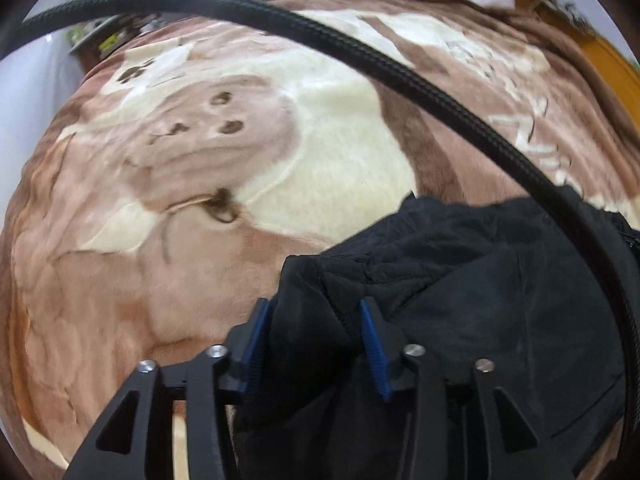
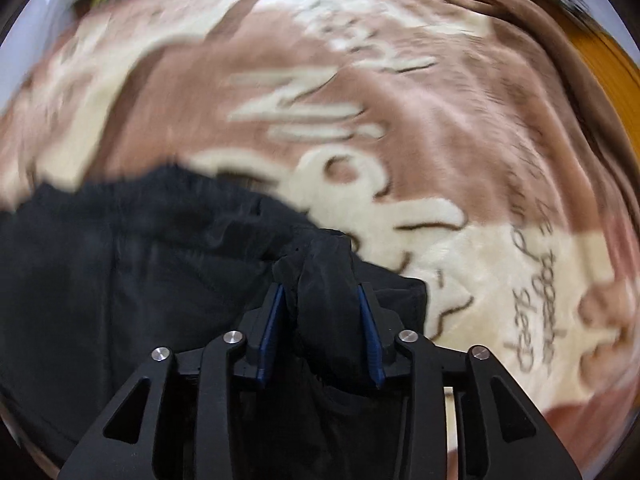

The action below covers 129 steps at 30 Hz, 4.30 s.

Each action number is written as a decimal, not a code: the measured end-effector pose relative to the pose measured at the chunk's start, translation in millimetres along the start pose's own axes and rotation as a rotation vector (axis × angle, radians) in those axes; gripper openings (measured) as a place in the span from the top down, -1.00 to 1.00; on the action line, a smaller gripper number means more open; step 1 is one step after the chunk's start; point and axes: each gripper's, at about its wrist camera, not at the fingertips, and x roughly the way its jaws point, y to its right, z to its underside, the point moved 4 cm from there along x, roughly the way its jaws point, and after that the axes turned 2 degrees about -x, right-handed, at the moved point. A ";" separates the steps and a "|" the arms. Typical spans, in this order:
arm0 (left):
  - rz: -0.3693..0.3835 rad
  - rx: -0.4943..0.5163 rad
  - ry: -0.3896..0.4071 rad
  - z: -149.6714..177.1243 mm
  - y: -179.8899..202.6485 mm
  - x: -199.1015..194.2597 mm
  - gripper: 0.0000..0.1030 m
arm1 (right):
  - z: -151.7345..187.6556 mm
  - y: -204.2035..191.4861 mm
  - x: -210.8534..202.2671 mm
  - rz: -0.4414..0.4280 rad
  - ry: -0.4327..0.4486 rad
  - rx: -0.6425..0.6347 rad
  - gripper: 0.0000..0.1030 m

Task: Fold large clothes
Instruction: 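Open both tools and release the jacket, then press the folded jacket flat with both open tools, then grasp the folded jacket's edge with both tools and lift it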

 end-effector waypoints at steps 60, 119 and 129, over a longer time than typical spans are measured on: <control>-0.005 -0.074 0.037 45.4 44.5 11.7 -0.38 | 45.2 -94.2 39.1 -0.075 -0.049 -0.063 -0.28; 0.459 -0.229 -0.170 132.4 -38.8 20.7 -1.00 | 117.2 97.0 5.4 -0.459 -0.040 0.154 -0.85; 0.514 -0.256 -0.230 131.8 -31.0 49.3 -1.00 | 109.5 92.4 39.8 -0.682 -0.089 0.173 -0.91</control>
